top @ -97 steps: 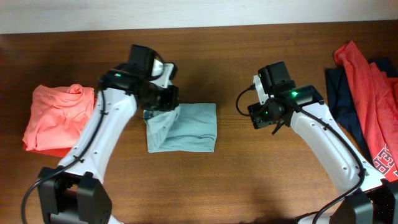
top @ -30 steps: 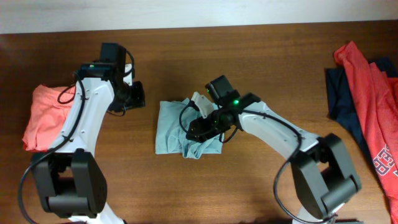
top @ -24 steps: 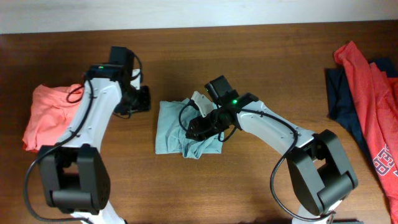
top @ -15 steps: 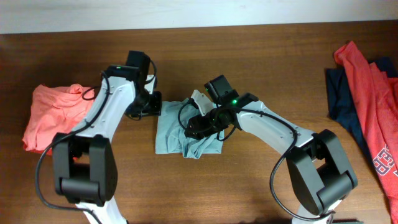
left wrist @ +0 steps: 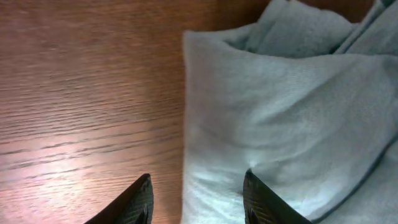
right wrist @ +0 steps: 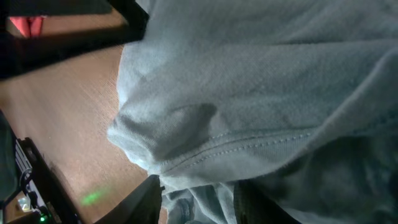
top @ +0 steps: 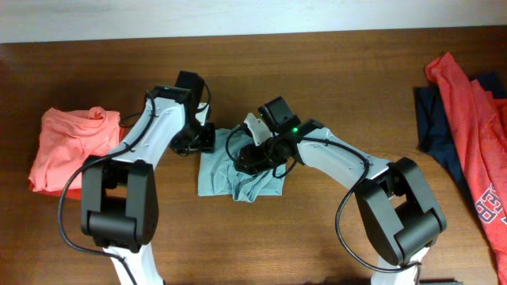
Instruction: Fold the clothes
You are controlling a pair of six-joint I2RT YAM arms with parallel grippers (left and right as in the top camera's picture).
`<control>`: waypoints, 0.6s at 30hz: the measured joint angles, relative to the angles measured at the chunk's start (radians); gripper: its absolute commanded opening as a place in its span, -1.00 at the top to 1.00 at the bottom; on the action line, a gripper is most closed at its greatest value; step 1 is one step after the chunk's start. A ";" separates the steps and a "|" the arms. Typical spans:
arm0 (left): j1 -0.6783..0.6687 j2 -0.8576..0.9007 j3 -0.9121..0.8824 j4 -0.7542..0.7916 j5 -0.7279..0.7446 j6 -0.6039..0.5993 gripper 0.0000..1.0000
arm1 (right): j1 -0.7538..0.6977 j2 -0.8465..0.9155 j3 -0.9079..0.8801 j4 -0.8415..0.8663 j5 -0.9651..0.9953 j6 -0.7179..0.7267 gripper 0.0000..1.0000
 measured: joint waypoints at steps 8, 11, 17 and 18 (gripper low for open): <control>-0.005 0.016 0.000 0.000 0.000 0.000 0.07 | 0.000 0.000 0.000 0.026 0.000 0.018 0.27; -0.005 0.016 0.000 0.000 0.000 0.000 0.07 | 0.000 0.000 0.000 0.037 0.003 0.035 0.31; -0.005 0.016 0.000 0.001 0.000 0.000 0.06 | 0.002 0.014 0.000 0.050 0.005 0.055 0.92; -0.005 0.016 0.000 0.002 0.000 0.000 0.06 | 0.002 0.016 0.000 0.051 0.005 0.056 0.92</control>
